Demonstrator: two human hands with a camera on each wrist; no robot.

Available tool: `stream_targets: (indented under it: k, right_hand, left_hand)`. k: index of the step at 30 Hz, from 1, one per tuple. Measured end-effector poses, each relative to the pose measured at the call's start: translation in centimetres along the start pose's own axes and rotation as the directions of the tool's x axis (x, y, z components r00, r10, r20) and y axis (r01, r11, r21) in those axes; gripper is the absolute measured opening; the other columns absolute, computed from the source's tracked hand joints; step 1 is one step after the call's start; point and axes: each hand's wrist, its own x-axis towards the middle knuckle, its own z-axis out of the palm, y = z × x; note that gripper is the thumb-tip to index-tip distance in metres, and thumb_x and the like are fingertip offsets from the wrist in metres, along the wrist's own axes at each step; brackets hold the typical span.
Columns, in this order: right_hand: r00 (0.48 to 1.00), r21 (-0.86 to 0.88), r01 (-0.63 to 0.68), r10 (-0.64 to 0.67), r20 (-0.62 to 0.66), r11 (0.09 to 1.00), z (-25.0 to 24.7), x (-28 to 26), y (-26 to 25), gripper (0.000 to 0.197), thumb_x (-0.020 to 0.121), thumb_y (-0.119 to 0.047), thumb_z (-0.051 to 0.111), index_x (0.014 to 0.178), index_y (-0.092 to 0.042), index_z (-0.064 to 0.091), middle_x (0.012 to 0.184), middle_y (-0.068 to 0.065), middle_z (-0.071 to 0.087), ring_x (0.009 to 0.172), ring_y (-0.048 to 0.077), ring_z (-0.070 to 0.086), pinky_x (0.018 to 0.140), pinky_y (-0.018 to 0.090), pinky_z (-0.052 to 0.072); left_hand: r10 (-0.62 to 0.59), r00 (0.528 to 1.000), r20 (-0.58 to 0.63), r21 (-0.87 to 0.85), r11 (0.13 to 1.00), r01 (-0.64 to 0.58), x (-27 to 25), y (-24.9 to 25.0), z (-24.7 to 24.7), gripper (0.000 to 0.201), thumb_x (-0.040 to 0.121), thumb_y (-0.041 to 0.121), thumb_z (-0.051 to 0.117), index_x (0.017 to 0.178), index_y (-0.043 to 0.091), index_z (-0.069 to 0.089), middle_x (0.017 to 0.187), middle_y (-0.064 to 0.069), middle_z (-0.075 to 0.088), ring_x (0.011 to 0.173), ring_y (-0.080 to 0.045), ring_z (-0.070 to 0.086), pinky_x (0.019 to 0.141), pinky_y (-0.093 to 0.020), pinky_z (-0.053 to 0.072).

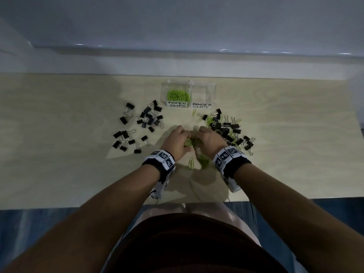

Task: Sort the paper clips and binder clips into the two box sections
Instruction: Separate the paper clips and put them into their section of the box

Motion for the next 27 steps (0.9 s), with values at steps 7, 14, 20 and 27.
stream_targets:
  k: [7,14,20,27]
  right_hand:
    - [0.991,0.106,-0.02,0.034,-0.127,0.994,-0.5,-1.2,0.7,0.011,0.081,-0.005,0.058,0.09,-0.001,0.064,0.088,0.016,0.062,0.078,0.032,0.059,0.067,0.035,0.047]
    - [0.903,0.591,-0.23,0.395,-0.166,0.773,-1.4,-1.1,1.8,0.011,0.076,-0.003,0.07,0.077,-0.014,0.069,0.078,0.005,0.071,0.072,0.018,0.067,0.07,0.029,0.056]
    - [0.88,0.712,-0.071,0.38,-0.286,0.699,-6.8,3.3,-0.2,0.005,0.074,-0.006,0.074,0.077,-0.009,0.071,0.071,0.003,0.07,0.062,0.013,0.065,0.058,0.025,0.056]
    - [0.89,0.613,-0.036,0.304,-0.34,0.79,-9.1,11.0,-2.2,0.011,0.073,-0.009,0.073,0.077,-0.019,0.071,0.071,-0.005,0.067,0.064,0.005,0.061,0.064,0.019,0.053]
  left_hand:
    - [0.059,0.996,0.071,0.14,0.988,-0.068,0.7,0.7,-0.9,0.015,0.088,0.013,0.056,0.098,0.004,0.062,0.102,-0.011,0.058,0.092,-0.029,0.057,0.078,-0.038,0.049]
    - [0.13,0.989,0.07,0.168,0.976,-0.14,0.5,-1.0,-2.0,0.005,0.083,0.01,0.054,0.085,0.01,0.058,0.089,-0.008,0.058,0.083,-0.026,0.054,0.069,-0.037,0.048]
    - [0.086,0.994,0.074,0.0,0.996,-0.087,0.6,-1.6,-2.9,0.007,0.081,0.005,0.057,0.086,0.006,0.062,0.088,-0.01,0.065,0.081,-0.022,0.057,0.073,-0.031,0.048]
    - [-0.055,0.97,-0.237,-0.271,0.962,-0.011,2.5,-1.0,-8.7,0.003,0.082,0.006,0.064,0.085,0.006,0.065,0.084,-0.007,0.068,0.073,-0.016,0.06,0.07,-0.025,0.05]
